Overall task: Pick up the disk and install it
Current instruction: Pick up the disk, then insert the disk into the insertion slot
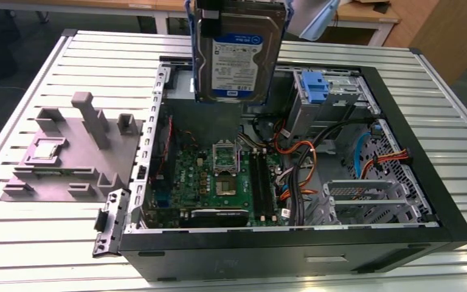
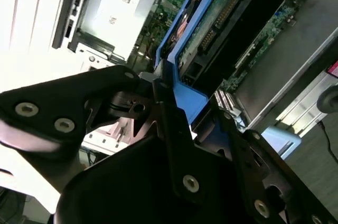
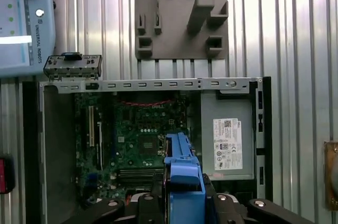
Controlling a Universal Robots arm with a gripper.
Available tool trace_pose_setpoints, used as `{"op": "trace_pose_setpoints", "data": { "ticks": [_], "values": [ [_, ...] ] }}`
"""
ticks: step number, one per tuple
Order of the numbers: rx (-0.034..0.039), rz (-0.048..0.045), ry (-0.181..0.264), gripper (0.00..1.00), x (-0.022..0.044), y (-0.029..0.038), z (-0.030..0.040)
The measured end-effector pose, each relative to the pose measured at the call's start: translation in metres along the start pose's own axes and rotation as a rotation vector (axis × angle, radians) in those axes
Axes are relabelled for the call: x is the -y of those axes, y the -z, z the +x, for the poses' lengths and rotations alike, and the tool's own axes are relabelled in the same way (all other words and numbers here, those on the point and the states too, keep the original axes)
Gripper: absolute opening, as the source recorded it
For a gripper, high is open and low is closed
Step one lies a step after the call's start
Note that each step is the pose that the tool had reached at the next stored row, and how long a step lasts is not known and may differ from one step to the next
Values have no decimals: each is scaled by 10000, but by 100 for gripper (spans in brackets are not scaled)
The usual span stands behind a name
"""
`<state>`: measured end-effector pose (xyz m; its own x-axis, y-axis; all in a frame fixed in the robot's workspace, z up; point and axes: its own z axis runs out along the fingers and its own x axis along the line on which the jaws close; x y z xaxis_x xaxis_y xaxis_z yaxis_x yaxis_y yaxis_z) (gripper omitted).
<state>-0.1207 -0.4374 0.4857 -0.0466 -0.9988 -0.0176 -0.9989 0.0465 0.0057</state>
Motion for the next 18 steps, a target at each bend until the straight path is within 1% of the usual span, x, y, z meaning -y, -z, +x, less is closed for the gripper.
{"op": "trace_pose_setpoints", "data": {
  "ticks": [1, 2, 9, 10, 18],
  "values": [
    [0, 1, 0, 36, 7, -7, 22],
    [2, 2, 0, 36, 30, -13, 31],
    [1, 1, 1, 36, 333, -41, 24],
    [0, 0, 1, 36, 347, -42, 24],
    [0, 0, 0, 36, 352, -48, 24]
  ]
}}
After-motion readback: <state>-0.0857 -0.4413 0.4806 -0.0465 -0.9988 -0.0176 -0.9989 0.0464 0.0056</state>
